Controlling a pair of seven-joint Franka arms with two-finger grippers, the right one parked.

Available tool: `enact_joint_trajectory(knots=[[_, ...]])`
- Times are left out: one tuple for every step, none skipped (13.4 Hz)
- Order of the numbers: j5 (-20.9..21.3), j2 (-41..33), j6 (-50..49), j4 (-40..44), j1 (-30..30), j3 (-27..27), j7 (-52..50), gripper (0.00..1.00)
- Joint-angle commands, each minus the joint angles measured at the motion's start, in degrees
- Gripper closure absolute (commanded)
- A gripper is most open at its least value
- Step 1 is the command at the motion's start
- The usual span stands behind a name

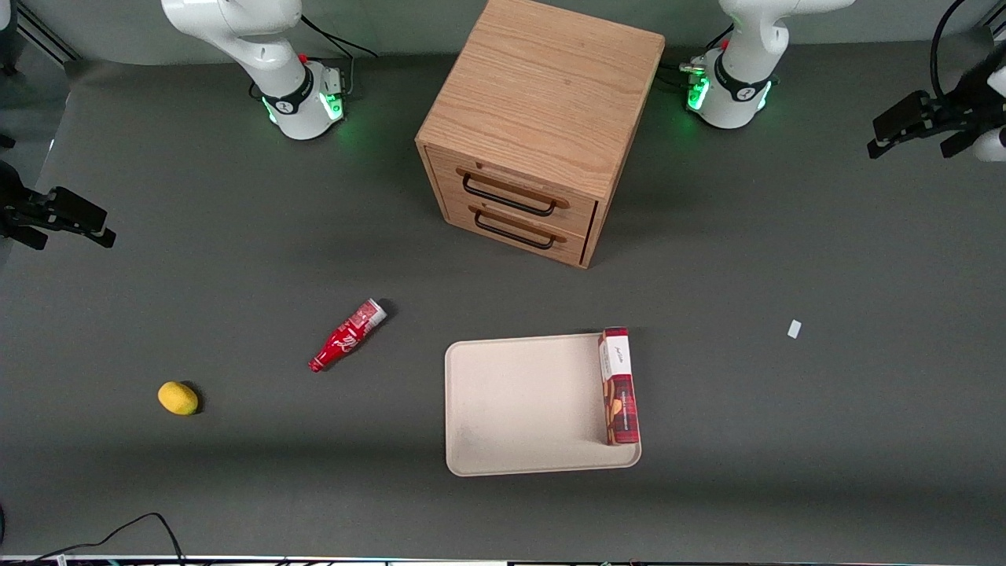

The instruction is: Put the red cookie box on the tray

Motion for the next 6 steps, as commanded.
enact_joint_trajectory(knots=[[0.5, 0.81, -2.13, 1.63, -0.54, 0.33, 1.09, 0.0], [0.42, 1.69, -3.1, 3.04, -0.54, 0.42, 1.01, 0.0], [0.41, 2.39, -4.06, 4.27, -0.54, 0.51, 0.92, 0.0], [0.41, 2.66, -4.77, 4.8, -0.54, 0.51, 0.66, 0.0], [0.41, 2.66, -4.86, 4.81, -0.54, 0.51, 0.48, 0.0], [0.41, 2.66, -4.86, 4.81, -0.54, 0.42, 0.39, 0.0]])
